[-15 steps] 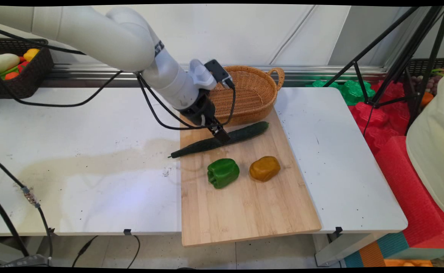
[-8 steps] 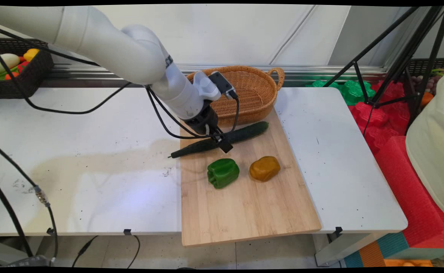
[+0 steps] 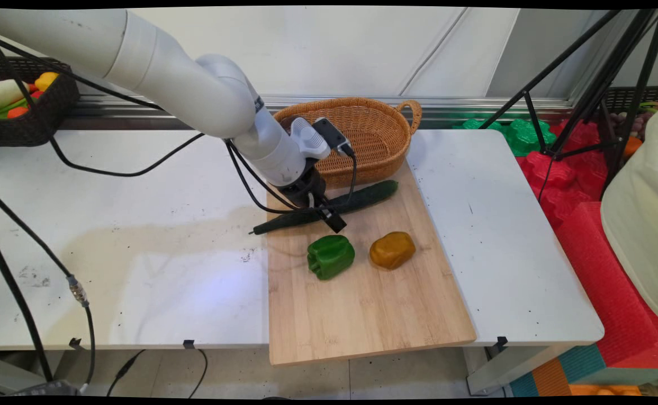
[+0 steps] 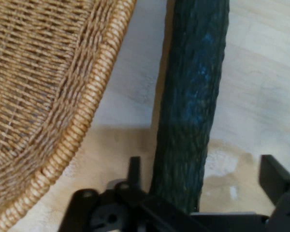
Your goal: Pick up the cucumber from the cutting board, then place the picked object in the vegetable basket
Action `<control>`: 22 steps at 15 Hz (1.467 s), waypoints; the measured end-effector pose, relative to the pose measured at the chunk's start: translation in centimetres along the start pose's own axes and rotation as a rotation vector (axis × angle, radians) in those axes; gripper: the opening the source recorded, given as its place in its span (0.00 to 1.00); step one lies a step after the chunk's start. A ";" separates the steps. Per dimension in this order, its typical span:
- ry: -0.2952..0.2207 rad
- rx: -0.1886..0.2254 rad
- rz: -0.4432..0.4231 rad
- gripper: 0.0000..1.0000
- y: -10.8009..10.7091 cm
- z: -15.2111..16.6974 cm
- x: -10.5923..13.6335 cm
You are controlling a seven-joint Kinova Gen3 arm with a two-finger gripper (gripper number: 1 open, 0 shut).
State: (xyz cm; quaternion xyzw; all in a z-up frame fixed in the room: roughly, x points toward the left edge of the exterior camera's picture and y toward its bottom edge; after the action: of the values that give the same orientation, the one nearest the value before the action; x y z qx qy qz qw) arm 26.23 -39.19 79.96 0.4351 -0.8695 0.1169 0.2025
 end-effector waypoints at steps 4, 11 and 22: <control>0.006 -0.001 0.004 0.00 -0.1 0.4 -0.1; 0.055 -0.026 0.120 0.00 0.3 -3.1 0.7; 0.211 -0.010 0.305 0.00 -0.4 -13.6 3.8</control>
State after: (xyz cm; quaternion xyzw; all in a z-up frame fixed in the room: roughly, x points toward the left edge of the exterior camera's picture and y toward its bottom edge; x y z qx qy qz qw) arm 27.89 -37.01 93.81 0.2823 -0.8999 0.1870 0.2748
